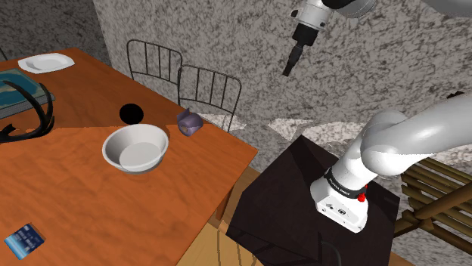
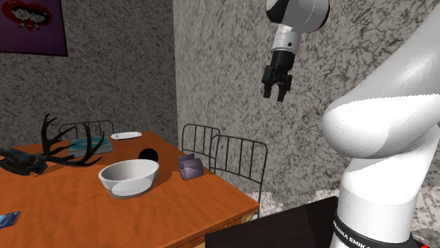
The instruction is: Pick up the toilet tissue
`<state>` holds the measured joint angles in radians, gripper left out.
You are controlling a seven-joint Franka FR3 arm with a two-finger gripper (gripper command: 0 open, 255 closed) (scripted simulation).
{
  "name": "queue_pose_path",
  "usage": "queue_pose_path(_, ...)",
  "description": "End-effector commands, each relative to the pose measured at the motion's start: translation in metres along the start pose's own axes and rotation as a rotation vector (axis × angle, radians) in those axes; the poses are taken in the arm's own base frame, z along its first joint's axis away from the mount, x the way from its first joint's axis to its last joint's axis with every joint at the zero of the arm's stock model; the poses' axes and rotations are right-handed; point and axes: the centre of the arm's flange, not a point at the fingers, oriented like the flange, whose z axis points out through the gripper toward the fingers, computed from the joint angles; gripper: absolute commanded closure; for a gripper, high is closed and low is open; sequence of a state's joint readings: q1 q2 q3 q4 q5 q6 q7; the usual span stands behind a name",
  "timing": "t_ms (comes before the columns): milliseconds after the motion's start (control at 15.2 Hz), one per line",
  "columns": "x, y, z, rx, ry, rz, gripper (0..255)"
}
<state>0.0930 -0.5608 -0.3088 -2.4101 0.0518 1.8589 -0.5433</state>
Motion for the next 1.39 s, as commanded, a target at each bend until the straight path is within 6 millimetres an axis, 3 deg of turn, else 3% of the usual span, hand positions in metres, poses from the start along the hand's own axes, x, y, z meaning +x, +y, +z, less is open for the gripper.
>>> queue_pose_path(0,0.011,0.02,0.015,0.052,0.024,-0.051,0)
queue_pose_path(660,0.084,0.102,0.119,0.317,0.13,-0.286,0)
queue_pose_path(990,0.131,0.124,0.174,0.45,0.182,-0.403,0)
queue_pose_path(1320,0.182,0.134,0.228,0.582,0.235,-0.521,0)
